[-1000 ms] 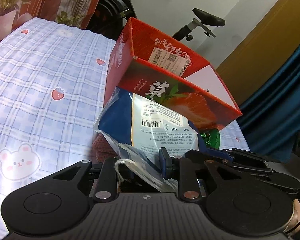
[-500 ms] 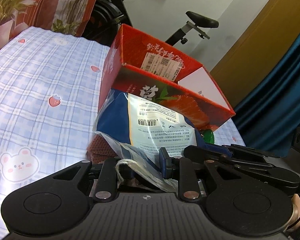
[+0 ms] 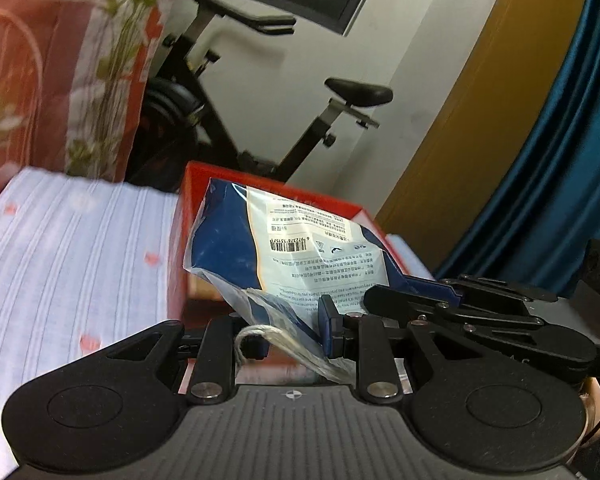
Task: Organize soft objects
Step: 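Carry the blue-and-white bag with the left gripper and drop it into the box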
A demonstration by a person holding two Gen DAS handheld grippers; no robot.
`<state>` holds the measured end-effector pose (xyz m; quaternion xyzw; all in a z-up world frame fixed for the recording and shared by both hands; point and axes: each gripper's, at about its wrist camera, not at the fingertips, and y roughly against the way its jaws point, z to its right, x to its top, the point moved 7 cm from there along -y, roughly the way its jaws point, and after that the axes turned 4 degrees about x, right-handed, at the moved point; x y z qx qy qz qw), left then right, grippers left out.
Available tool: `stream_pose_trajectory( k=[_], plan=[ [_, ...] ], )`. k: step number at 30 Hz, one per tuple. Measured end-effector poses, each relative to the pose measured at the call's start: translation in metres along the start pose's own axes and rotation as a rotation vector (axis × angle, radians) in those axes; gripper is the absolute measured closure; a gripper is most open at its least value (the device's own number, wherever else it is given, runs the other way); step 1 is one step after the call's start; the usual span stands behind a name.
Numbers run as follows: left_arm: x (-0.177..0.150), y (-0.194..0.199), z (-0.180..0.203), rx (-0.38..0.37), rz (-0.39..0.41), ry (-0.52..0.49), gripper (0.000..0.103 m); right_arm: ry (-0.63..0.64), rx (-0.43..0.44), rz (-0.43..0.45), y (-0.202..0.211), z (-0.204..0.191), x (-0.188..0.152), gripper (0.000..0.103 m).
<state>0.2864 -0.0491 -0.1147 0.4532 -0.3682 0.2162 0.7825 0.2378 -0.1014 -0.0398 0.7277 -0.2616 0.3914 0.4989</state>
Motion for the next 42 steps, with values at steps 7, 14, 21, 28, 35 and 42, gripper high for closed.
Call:
stream_pose_trajectory(
  k=[7, 14, 21, 28, 35, 42],
  plan=[
    [0.034, -0.059, 0.007, 0.011, -0.026, -0.008, 0.078, 0.114, -0.087, -0.003, -0.034, 0.043, 0.033, 0.081],
    [0.031, -0.107, -0.001, 0.042, -0.128, -0.005, 0.078, 0.083, -0.122, -0.075, -0.076, 0.088, 0.023, 0.081],
    [0.026, -0.125, -0.008, 0.082, -0.178, -0.025, 0.077, 0.031, -0.116, -0.139, -0.107, 0.111, 0.003, 0.082],
    [0.025, -0.128, -0.018, 0.14, -0.199, -0.047, 0.066, -0.008, -0.13, -0.187, -0.123, 0.124, -0.006, 0.082],
    [0.028, -0.124, -0.026, 0.173, -0.191, -0.046, 0.065, -0.028, -0.223, -0.28, -0.137, 0.144, -0.021, 0.085],
    [0.03, -0.119, -0.027, 0.185, -0.175, -0.041, 0.065, -0.012, -0.377, -0.33, -0.133, 0.166, -0.026, 0.073]
  ],
)
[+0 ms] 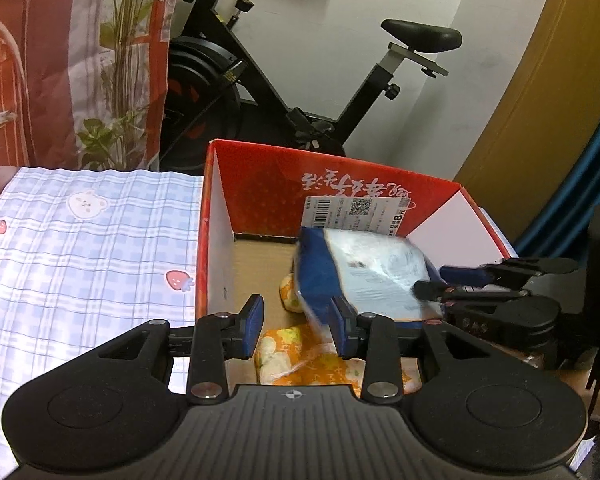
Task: Organize soft objects
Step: 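Carry the blue-and-white bag with the left gripper and drop it into the box, then lower the left gripper onto the black glove and close on it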
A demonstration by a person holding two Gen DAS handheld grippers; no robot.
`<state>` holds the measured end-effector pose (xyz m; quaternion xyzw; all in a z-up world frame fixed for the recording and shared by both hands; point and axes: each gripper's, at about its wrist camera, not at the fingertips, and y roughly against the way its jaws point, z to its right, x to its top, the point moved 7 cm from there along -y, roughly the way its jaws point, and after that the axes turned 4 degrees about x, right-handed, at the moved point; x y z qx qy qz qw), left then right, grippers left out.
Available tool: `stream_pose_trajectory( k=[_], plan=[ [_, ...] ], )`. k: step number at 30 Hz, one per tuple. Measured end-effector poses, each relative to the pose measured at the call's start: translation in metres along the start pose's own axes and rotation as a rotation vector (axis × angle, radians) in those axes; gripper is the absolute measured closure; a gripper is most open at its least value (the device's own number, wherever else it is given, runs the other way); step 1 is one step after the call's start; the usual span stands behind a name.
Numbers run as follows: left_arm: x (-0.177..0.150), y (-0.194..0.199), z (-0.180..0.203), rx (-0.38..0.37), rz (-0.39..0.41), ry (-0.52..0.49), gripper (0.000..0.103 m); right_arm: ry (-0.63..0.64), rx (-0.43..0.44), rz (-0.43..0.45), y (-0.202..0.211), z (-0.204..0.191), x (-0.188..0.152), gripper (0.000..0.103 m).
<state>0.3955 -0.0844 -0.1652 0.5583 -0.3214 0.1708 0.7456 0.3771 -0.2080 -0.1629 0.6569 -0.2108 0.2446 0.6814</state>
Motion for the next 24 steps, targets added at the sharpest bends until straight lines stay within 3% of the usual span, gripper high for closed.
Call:
stream_pose_trajectory(
  k=[2, 5, 14, 24],
  plan=[
    [-0.002, 0.002, 0.001, 0.005, 0.002, -0.004, 0.064, -0.016, -0.042, 0.022, 0.007, 0.007, 0.0, 0.066],
    [-0.003, 0.007, 0.003, 0.012, 0.007, -0.017, 0.062, -0.051, -0.026, 0.067, 0.022, 0.011, 0.002, 0.055],
    [-0.015, 0.042, 0.009, 0.019, 0.037, -0.057, 0.057, -0.123, 0.094, 0.186, 0.077, 0.005, 0.003, 0.052],
    [-0.061, 0.081, 0.01, 0.018, 0.025, -0.054, 0.056, -0.144, 0.174, 0.228, 0.122, -0.029, -0.038, 0.052]
  ],
)
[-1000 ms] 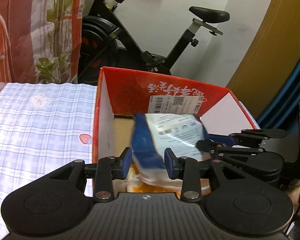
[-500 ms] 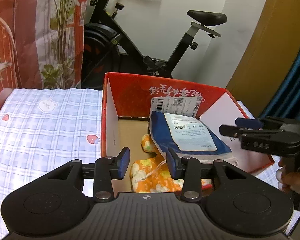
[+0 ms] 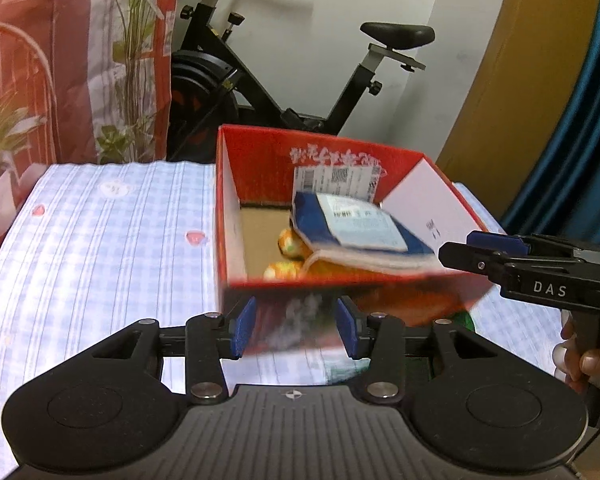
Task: Organize soft objects
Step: 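Lower the left gripper onto the black glove and close on it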
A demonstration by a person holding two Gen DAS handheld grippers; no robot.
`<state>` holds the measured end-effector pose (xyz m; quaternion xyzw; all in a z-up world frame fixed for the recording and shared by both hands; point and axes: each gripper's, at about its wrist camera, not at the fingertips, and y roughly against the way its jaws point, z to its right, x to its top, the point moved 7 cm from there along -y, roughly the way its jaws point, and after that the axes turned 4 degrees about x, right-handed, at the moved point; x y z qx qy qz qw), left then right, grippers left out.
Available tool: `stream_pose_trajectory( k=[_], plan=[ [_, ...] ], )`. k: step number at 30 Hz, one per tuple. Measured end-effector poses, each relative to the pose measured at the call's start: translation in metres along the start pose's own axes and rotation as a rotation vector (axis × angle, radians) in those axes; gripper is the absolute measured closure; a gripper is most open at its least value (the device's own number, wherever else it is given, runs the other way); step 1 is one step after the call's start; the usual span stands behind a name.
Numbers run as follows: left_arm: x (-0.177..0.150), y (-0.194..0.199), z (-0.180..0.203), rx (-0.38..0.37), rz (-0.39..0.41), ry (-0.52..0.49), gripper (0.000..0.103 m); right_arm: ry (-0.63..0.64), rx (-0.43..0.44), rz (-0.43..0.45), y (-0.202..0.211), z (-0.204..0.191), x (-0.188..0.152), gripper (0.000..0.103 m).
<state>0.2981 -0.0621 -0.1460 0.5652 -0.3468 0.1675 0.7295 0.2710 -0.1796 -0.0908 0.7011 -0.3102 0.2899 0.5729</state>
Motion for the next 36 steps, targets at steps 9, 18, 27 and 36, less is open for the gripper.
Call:
stream_pose_trajectory(
  k=[9, 18, 27, 36],
  plan=[
    [-0.064, 0.03, -0.004, -0.011, -0.023, 0.018, 0.055, -0.004, 0.016, -0.01, 0.039, -0.031, -0.073, 0.052],
    [-0.112, 0.045, -0.011, -0.001, -0.007, 0.068, 0.051, 0.015, 0.048, -0.052, 0.061, -0.067, -0.134, 0.041],
    [-0.145, 0.037, -0.008, -0.017, -0.053, 0.112, 0.045, 0.141, 0.029, -0.084, 0.067, -0.091, -0.159, 0.022],
    [-0.152, 0.024, -0.005, -0.046, -0.079, 0.12, 0.045, 0.12, 0.029, -0.111, 0.059, -0.082, -0.173, 0.021]
  ],
)
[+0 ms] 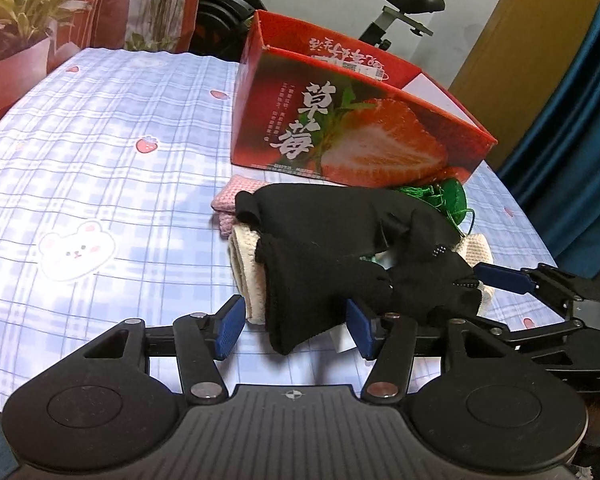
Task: Organize soft objects
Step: 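Lower the left gripper onto the black glove and close on it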
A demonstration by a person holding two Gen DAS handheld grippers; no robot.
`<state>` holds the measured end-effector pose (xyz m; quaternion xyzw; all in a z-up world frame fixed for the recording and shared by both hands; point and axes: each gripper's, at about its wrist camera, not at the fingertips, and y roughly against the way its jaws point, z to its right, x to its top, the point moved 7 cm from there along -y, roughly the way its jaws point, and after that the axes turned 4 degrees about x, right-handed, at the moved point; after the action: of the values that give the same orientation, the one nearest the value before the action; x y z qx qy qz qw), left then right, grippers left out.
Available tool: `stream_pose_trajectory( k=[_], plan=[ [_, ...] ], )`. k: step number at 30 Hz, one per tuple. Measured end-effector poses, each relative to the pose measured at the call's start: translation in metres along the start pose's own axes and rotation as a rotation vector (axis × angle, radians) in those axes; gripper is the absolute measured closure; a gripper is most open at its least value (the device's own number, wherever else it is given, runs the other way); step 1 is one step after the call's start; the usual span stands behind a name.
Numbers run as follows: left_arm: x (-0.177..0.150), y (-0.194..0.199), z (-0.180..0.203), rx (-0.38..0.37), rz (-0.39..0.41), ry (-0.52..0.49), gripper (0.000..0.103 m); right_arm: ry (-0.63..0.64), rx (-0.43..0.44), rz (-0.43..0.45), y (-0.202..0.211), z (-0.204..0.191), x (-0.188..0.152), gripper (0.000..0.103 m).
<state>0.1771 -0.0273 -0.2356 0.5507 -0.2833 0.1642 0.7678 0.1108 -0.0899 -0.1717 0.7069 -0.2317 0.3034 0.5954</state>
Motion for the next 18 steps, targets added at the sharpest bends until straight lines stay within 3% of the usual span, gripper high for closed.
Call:
stream_pose_trajectory(
  k=[9, 15, 18],
  plan=[
    [-0.004, -0.009, 0.004, -0.027, -0.015, -0.005, 0.047, 0.043, 0.013, -0.013, -0.007, -0.004, -0.003, 0.026],
    [-0.005, -0.013, 0.005, -0.044, -0.019, -0.012, 0.052, 0.028, 0.037, -0.012, -0.007, -0.002, -0.004, 0.036],
    [-0.004, -0.014, 0.006, -0.042, -0.02, -0.02, 0.067, 0.02, 0.047, -0.009, -0.006, -0.001, -0.003, 0.044]
  ],
)
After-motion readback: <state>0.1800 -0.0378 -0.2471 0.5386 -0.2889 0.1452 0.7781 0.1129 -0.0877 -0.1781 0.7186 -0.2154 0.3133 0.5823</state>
